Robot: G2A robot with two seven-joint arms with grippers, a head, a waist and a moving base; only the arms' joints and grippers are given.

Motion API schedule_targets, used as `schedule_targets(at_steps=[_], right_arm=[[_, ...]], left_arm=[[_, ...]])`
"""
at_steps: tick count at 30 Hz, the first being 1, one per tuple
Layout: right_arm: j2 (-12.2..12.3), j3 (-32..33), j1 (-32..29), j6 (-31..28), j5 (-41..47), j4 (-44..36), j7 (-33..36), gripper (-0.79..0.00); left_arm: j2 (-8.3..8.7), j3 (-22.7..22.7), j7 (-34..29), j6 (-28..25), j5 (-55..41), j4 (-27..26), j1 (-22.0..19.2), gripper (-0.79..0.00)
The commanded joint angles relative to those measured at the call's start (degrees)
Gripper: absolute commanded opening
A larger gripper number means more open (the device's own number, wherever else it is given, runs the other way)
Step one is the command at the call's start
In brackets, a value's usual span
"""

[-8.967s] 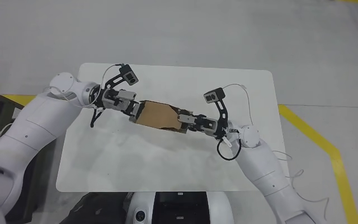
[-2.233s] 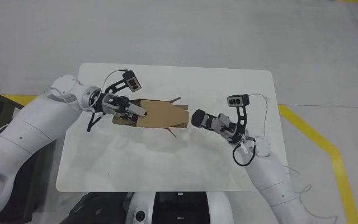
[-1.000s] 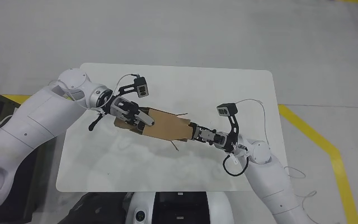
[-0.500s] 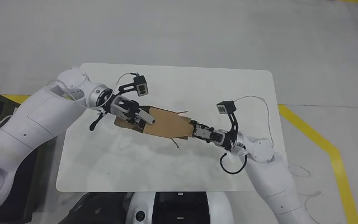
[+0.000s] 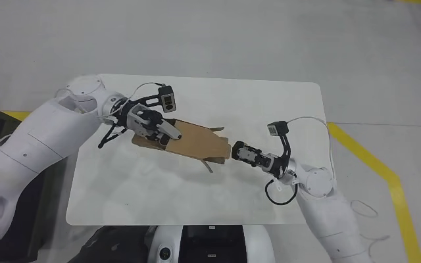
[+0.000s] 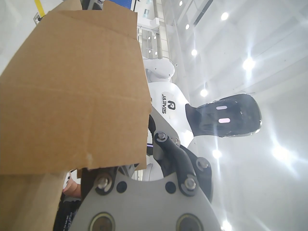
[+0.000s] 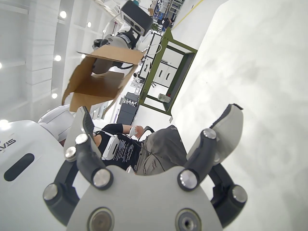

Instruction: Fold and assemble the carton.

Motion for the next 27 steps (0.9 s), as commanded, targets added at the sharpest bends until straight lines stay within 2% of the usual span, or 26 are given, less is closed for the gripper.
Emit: schedule_targets(at_steps=[1, 17, 27], right_arm=[[-0.04, -0.91, 0.33, 0.16, -0.91, 0.62, -0.58, -0.018], [-0.48, -6.24, 2.78, -0.24, -0.24, 0.69, -3.78, 0.0], [-0.1, -6.19, 2.01, -0.9, 0.2, -1.32, -4.99, 0.0]], left_arm=[[-0.44, 0.58, 0.0, 0.41, -1.76, -0.09, -0.16, -0.785], [-4.08, 4.09, 0.0, 1.02, -4.18, 1.3, -1.0, -0.785], [-5.3, 5.55, 0.0, 0.47, -2.87, 3.08, -1.19, -0.785]])
